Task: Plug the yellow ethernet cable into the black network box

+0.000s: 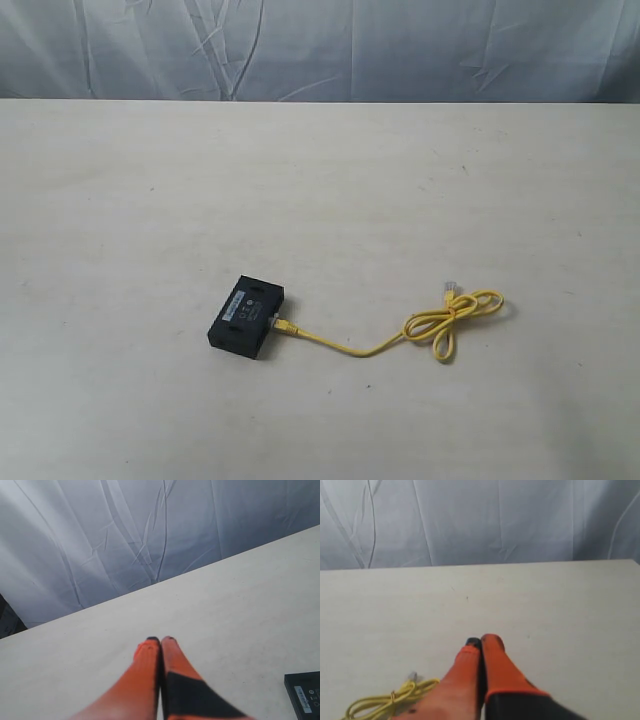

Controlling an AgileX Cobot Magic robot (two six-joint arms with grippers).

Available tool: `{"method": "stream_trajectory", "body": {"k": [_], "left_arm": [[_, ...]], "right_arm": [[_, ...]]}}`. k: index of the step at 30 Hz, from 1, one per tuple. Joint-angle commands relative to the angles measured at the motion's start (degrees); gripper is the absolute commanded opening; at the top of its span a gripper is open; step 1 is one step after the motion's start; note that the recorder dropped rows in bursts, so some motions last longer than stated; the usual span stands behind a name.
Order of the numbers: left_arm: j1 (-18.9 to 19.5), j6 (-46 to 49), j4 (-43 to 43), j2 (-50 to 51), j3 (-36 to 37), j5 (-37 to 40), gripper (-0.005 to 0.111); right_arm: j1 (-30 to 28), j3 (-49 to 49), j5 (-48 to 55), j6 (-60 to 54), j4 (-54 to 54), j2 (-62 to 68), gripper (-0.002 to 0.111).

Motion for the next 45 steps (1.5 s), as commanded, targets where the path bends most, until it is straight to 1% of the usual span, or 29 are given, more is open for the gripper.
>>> {"method": "stream_trajectory", "body": {"k": [1,3,6,32,34,38,45], "left_arm": [[0.08,-0.21,0.38,-0.28,0.31,-0.35,0.0],[0.08,-0.21,0.38,-0.28,0.31,-0.35,0.0],[0.08,-0.21,0.38,-0.28,0.31,-0.35,0.0],[0.08,-0.21,0.38,-0.28,0.31,-0.35,0.0],[0.08,0.09,2.03,-1.59,0.62,-0.35,0.0],[1.11,-0.02,2.26,-6.37,3.93,-0.35,0.0],[1.25,-0.02,7.53,-19.88,15.89,-2.0,0.0]], "right_arm": [[-0.24,5.62,-2.59,0.0,-0.45,-0.39,0.0],[-0.24,7.58,-3.86,0.0,-0.45,-0.39,0.0],[-0.24,7.98,-5.8,0.0,-0.31,-0.39,0.0],[-0.24,7.98,-5.37,0.0,-0.43,-0.39,0.0],[-0.24,7.98,-5.37,0.0,-0.43,-0.39,0.0],[-0.24,7.98,-5.37,0.0,-0.43,-0.39,0.0],[-0.24,7.98,-5.37,0.0,-0.43,-0.39,0.0]]}}
